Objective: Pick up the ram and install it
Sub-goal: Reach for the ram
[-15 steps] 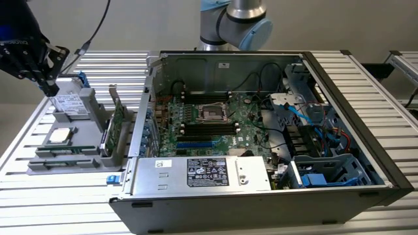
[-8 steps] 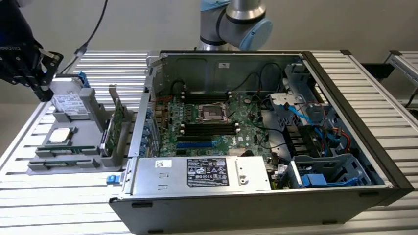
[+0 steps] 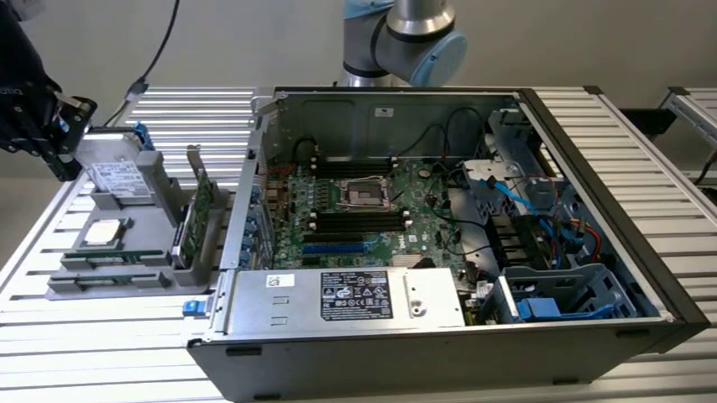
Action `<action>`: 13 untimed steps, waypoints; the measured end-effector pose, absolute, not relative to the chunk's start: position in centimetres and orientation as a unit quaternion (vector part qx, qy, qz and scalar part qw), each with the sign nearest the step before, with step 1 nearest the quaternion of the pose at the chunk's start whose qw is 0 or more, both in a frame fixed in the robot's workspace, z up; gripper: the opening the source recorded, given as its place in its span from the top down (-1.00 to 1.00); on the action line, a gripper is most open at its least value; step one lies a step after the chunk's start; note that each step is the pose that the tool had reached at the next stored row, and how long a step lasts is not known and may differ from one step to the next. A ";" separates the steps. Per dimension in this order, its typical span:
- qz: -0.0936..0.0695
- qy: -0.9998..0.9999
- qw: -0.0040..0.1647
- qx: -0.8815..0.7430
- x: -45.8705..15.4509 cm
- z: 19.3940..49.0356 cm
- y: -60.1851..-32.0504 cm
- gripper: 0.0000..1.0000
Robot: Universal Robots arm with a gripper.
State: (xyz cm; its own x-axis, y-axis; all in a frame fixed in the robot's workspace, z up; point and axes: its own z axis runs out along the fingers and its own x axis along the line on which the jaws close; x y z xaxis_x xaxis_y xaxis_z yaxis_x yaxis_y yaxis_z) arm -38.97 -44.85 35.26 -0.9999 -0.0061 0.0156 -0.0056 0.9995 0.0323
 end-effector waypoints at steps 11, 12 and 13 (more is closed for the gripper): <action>-0.016 -1.000 0.008 0.003 -39.0 35.3 -44.9 0.80; -0.016 -1.000 0.008 0.003 -39.0 35.3 -44.9 0.80; -0.016 -1.000 0.008 0.003 -39.0 35.3 -44.9 0.80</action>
State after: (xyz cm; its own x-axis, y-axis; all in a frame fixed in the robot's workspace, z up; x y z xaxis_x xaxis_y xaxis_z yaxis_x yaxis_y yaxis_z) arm -38.98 -44.85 35.26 -0.9999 -0.0063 0.0157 -0.0058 0.9995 0.0321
